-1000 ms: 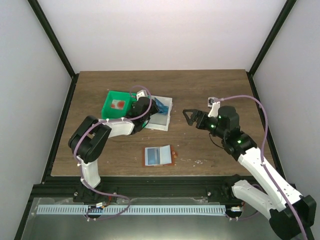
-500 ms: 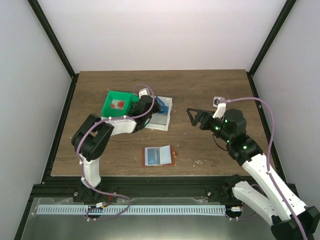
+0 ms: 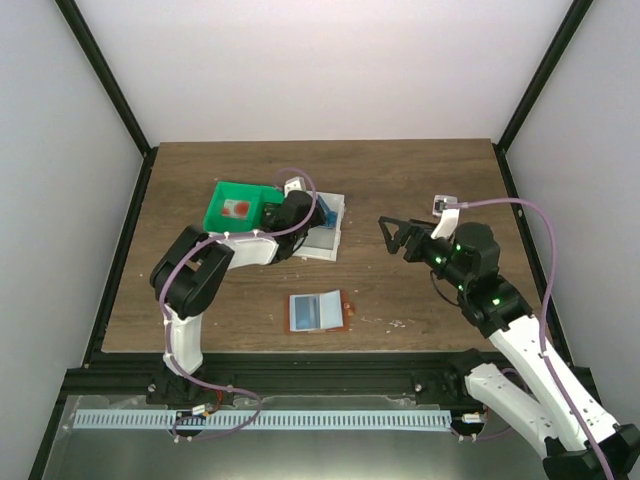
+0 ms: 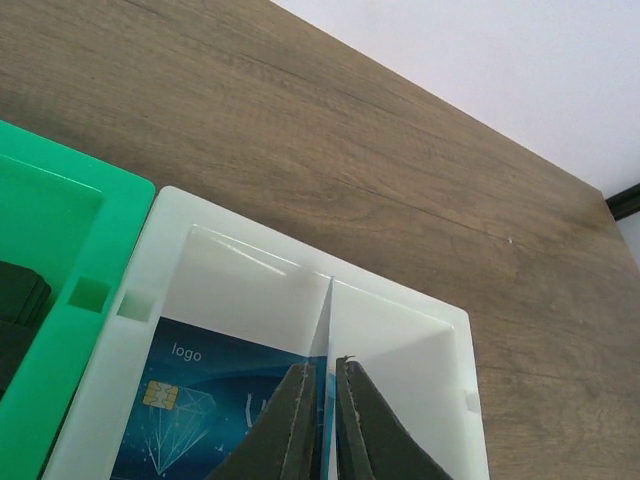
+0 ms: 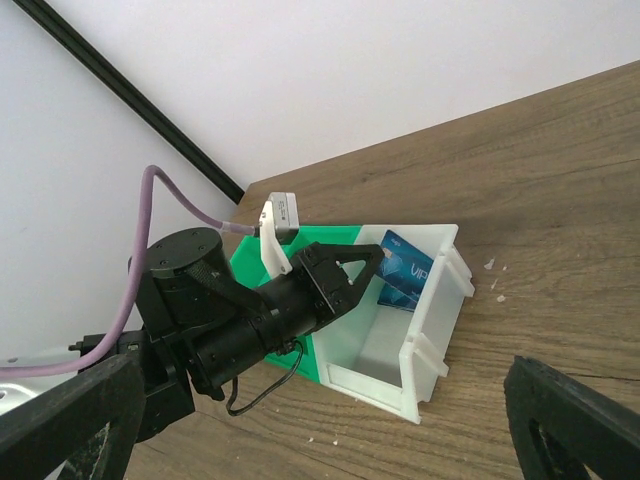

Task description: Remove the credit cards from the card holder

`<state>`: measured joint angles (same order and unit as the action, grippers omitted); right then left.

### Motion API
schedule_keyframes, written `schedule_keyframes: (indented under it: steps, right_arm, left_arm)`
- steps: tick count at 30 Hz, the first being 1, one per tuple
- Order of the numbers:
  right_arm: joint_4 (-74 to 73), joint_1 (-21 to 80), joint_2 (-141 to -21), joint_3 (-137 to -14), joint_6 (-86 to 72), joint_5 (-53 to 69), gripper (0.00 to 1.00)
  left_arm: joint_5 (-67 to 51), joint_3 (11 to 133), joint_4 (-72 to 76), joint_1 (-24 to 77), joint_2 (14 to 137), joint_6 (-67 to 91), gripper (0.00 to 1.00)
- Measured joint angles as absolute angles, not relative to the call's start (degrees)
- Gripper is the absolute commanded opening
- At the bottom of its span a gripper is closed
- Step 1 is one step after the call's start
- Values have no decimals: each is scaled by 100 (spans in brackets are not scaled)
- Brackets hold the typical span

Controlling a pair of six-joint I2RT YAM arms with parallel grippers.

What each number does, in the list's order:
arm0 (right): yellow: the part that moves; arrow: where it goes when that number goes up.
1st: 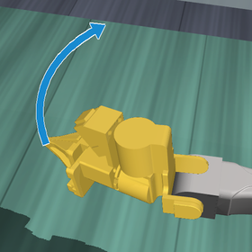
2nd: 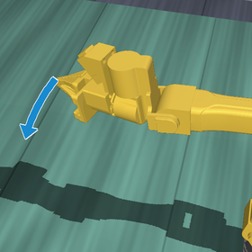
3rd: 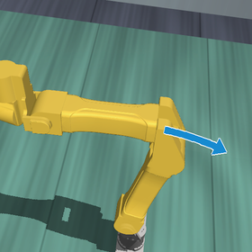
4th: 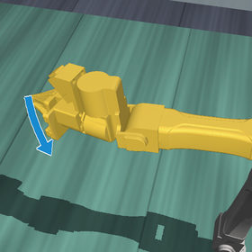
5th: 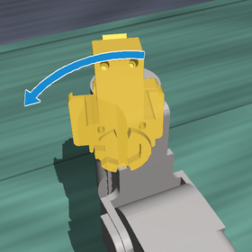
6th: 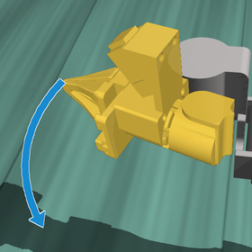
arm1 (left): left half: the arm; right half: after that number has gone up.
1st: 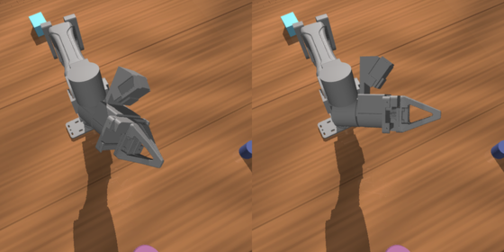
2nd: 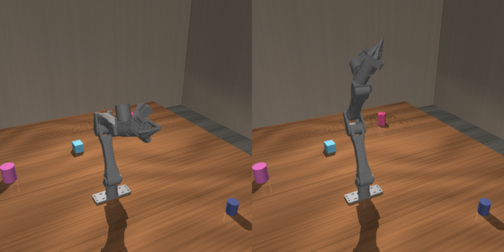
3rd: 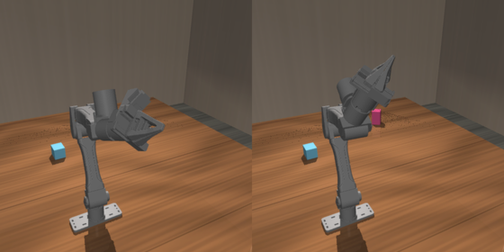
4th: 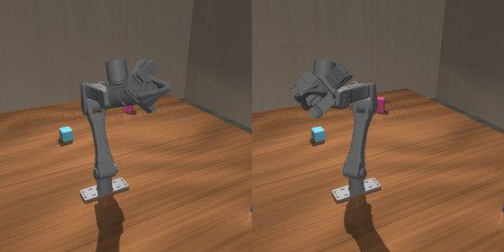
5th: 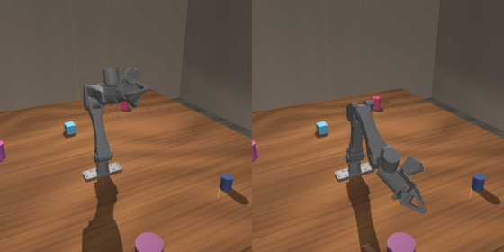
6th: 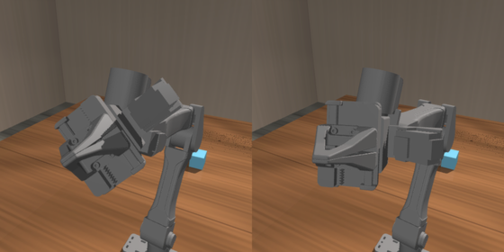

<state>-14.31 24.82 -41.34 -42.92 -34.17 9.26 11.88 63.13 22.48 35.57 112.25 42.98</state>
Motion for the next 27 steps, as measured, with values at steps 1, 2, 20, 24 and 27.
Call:
schedule_keyframes:
  steps: [1,2,20,24,27]
  right_arm:
    - [-1439,2482,-4121,-4292,-3411,923,100]
    - [-1450,2482,-4104,-4292,-3406,921,100]
    - [-1503,2482,-3997,-4316,-3409,958,100]
    - [-1503,2482,-4010,-4313,-3409,1026,100]
    - [-1500,2482,-4034,-4313,-3413,1083,100]
  left_arm:
    - [1192,6333,2224,3557,11231,4296,11]
    - [1194,6348,2213,3557,11236,4296,12]
    - [1328,6973,1514,3557,11236,3946,45]
    - [1387,7303,1334,3555,11236,3804,46]
    - [1400,7402,1214,3557,11236,3708,46]
